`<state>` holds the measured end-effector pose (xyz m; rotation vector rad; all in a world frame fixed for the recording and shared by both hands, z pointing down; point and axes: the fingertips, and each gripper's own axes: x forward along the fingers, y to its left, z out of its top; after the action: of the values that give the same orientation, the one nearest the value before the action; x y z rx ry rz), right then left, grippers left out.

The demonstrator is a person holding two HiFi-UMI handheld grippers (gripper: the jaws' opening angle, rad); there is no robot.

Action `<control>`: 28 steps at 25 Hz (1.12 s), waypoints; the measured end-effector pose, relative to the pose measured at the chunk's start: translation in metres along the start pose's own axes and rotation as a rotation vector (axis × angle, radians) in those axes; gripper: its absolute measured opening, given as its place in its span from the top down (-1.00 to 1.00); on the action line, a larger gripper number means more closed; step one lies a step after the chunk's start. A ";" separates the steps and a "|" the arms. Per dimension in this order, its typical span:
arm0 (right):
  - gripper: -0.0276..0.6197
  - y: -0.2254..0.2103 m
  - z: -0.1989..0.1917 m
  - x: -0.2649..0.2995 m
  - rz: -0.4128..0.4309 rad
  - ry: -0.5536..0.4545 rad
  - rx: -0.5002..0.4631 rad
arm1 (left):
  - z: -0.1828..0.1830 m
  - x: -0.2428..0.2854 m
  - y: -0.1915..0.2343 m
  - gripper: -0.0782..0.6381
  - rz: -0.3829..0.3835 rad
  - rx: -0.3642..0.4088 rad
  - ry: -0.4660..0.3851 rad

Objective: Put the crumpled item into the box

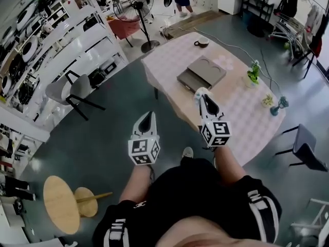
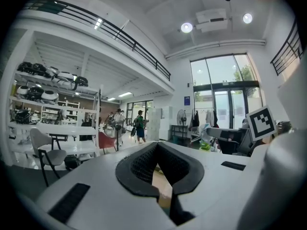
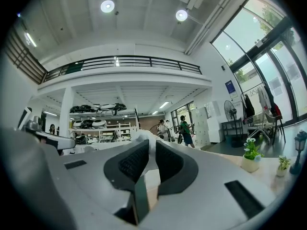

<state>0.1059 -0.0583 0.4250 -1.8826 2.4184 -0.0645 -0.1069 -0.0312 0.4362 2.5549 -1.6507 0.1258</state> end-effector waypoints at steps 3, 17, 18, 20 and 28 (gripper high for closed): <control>0.77 -0.024 0.002 0.051 -0.022 0.008 0.014 | 0.014 0.057 0.014 0.78 -0.023 0.009 0.012; 0.77 -0.125 0.015 0.179 -0.128 0.026 0.044 | 0.050 0.252 0.022 0.78 -0.149 0.015 0.035; 0.77 -0.128 0.012 0.184 -0.143 0.029 0.036 | 0.047 0.263 0.022 0.78 -0.169 0.015 0.039; 0.77 -0.136 0.007 0.192 -0.176 0.030 0.030 | 0.041 0.286 0.020 0.78 -0.215 0.017 0.048; 0.77 -0.192 -0.007 0.184 -0.345 0.035 0.028 | 0.043 0.362 -0.025 0.78 -0.416 0.047 0.037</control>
<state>0.2459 -0.2840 0.4409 -2.2798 2.0716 -0.1514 0.0651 -0.3532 0.4364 2.8444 -1.0828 0.1783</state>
